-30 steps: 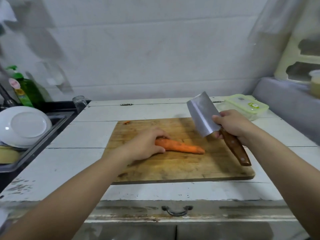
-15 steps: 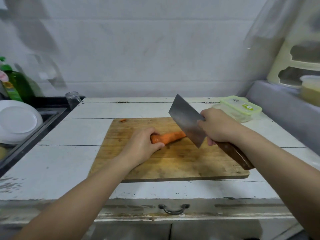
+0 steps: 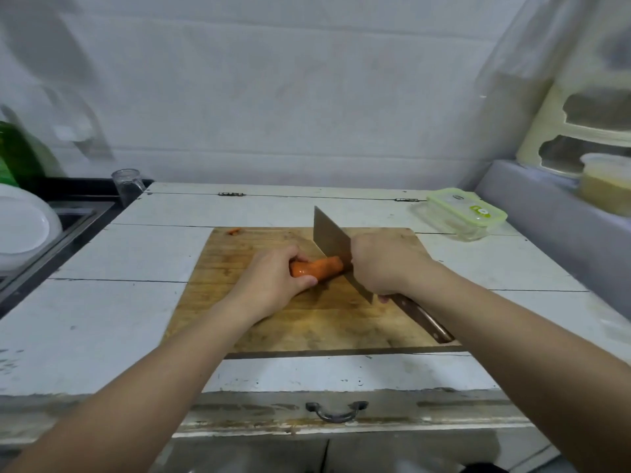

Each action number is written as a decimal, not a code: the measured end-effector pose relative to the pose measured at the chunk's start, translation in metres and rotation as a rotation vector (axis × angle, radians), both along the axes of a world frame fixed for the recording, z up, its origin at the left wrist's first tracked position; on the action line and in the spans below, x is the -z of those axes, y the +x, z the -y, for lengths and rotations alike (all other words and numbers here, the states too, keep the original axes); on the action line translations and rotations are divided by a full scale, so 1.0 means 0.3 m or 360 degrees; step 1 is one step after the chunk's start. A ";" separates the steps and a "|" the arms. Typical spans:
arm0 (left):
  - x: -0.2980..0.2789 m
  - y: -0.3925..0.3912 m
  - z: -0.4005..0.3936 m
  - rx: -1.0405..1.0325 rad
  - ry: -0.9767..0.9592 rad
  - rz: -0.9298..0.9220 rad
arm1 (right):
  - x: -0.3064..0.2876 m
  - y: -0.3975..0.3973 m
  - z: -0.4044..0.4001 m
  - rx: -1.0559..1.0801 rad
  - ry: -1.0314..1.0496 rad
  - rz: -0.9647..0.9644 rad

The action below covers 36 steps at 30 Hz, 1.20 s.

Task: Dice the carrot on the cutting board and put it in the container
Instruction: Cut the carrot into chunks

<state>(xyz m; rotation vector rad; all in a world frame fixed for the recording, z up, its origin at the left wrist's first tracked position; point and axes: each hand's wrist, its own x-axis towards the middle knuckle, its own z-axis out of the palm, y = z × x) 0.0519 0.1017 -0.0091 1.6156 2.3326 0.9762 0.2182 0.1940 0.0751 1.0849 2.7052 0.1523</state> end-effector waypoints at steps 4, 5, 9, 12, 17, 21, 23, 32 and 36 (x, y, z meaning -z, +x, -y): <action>-0.012 0.002 0.012 -0.0012 -0.0074 -0.0051 | 0.014 0.004 -0.015 0.0065 -0.0093 -0.0059; -0.017 -0.010 0.023 -0.0029 -0.0104 -0.0069 | 0.018 0.011 -0.030 0.0081 -0.0184 -0.0104; -0.045 -0.106 0.090 -0.0175 -0.0183 -0.0168 | 0.001 0.084 -0.125 0.0319 -0.0726 -0.0848; -0.070 -0.146 0.112 -0.0198 -0.0222 -0.0216 | -0.031 0.136 -0.204 0.0502 -0.0874 -0.1328; -0.089 -0.084 0.058 -0.0214 -0.0456 -0.0692 | -0.021 0.218 -0.291 0.0736 -0.0964 -0.1565; -0.116 0.029 -0.113 0.0036 -0.0420 -0.0597 | 0.032 0.269 -0.334 0.0838 -0.0998 -0.1613; -0.123 0.051 -0.230 0.0129 -0.0484 -0.0555 | 0.055 0.283 -0.351 0.0859 -0.1015 -0.1619; -0.117 0.138 -0.341 0.0111 -0.0639 -0.0214 | 0.079 0.320 -0.356 0.0766 -0.1041 -0.1602; -0.107 0.207 -0.187 0.0184 -0.0674 -0.0176 | 0.091 0.299 -0.351 0.0713 -0.1012 -0.1477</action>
